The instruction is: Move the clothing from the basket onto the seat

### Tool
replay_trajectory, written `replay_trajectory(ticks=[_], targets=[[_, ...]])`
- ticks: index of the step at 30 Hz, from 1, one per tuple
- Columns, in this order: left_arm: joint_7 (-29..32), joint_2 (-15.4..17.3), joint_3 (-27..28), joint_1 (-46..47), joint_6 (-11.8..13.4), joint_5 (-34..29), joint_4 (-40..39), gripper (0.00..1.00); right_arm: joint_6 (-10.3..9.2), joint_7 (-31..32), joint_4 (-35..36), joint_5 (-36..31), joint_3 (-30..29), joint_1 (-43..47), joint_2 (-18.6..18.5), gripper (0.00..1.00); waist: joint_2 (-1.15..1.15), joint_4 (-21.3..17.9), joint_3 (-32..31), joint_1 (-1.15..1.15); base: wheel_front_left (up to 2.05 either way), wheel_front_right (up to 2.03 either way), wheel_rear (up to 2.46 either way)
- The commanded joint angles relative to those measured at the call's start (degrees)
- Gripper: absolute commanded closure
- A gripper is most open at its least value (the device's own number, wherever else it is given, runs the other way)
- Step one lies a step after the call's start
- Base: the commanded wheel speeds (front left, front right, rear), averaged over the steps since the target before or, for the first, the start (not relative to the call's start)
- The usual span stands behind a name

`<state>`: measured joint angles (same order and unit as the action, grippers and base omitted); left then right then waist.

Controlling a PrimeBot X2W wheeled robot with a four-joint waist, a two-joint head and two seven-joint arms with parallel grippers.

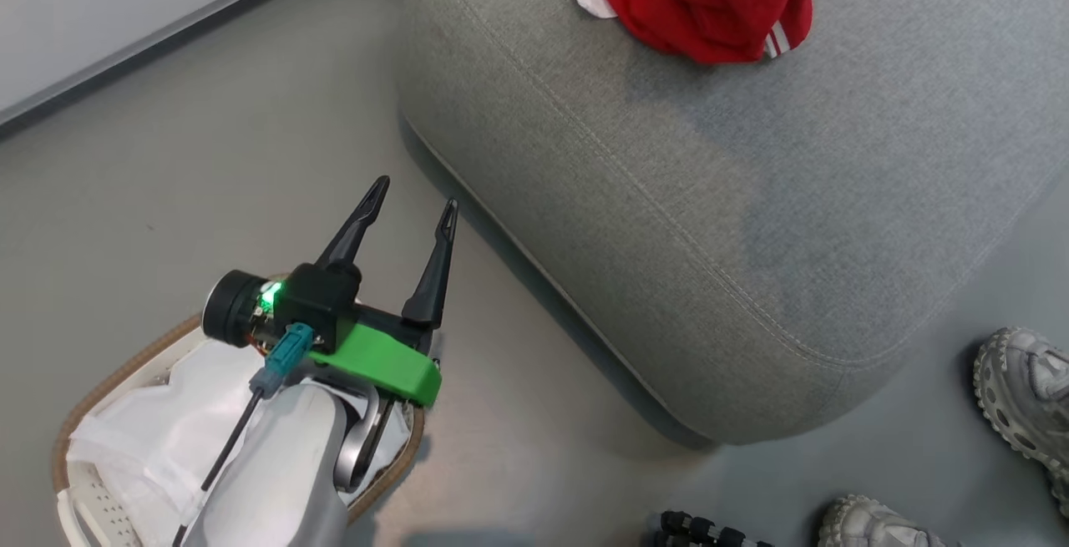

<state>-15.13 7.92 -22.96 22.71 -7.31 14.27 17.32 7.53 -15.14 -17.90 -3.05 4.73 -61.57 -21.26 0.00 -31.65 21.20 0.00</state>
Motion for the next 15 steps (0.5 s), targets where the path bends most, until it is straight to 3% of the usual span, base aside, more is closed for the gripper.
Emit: replay_trajectory(ticks=[1,7,15], targets=[[0.0,0.6,-0.3,1.8,-0.3,0.1,-0.3,0.00,-0.08,0.0,-0.8,-0.9,-0.9,-1.1,-1.0,1.00,0.00,2.1,3.2,0.00,0.00,0.00,0.00],[0.0,1.5,-1.3,4.1,-0.3,1.1,-0.8,0.00,-0.09,0.0,-5.9,-2.9,-6.7,-3.2,-3.5,1.00,0.00,5.6,8.0,0.00,0.00,0.00,0.00],[0.0,4.1,-2.5,7.5,-0.3,0.5,-1.1,0.00,-0.09,0.0,-12.3,-3.7,-14.0,2.3,0.1,1.00,0.00,9.4,14.7,0.00,0.00,0.00,0.00]])
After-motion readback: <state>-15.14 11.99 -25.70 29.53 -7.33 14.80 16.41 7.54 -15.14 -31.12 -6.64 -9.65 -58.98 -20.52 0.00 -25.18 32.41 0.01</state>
